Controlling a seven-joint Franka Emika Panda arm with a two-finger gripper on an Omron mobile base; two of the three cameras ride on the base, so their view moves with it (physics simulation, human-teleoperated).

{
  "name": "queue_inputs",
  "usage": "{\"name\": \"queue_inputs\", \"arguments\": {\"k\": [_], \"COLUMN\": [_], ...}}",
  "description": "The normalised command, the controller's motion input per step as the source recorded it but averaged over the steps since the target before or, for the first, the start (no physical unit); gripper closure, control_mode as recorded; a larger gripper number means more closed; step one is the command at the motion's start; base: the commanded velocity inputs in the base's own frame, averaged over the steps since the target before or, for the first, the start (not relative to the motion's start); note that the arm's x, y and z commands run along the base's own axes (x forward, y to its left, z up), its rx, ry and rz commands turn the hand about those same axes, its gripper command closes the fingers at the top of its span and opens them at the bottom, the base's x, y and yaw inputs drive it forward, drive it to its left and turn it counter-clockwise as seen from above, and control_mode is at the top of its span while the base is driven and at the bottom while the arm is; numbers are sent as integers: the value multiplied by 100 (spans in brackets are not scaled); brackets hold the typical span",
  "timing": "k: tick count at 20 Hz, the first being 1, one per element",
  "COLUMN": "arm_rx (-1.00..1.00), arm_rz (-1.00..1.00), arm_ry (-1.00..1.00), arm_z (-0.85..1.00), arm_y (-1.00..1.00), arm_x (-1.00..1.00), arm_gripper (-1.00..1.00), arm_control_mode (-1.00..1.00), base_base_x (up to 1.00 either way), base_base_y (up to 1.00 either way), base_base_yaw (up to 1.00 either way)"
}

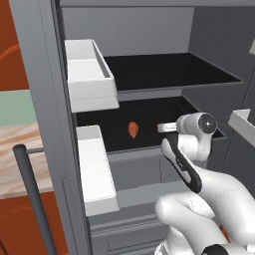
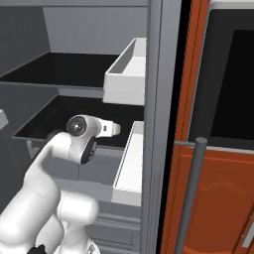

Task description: Gather the sweet potatos from the fridge and place them on a tray on the dining counter. Then gather the steaks from the fridge and place them on the other tray.

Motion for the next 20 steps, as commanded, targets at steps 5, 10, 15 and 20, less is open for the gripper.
{"name": "queue_inputs", "arguments": {"k": [5, 10, 15, 20], "arm_rx": [-1, 0, 0, 0], "arm_rz": [0, 0, 3, 5], "arm_ry": [5, 4, 1, 0], "arm_z": [-9, -5, -12, -11], "arm_y": [0, 0, 0, -1], "arm_x": [23, 37, 33, 18], "arm_gripper": [-100, -100, -100, -100], "arm_control_mode": [-100, -100, -100, -100], "base_base_x": [0, 0, 0, 0], "base_base_y": [0, 0, 0, 0], "base_base_yaw": [0, 0, 0, 0]}}
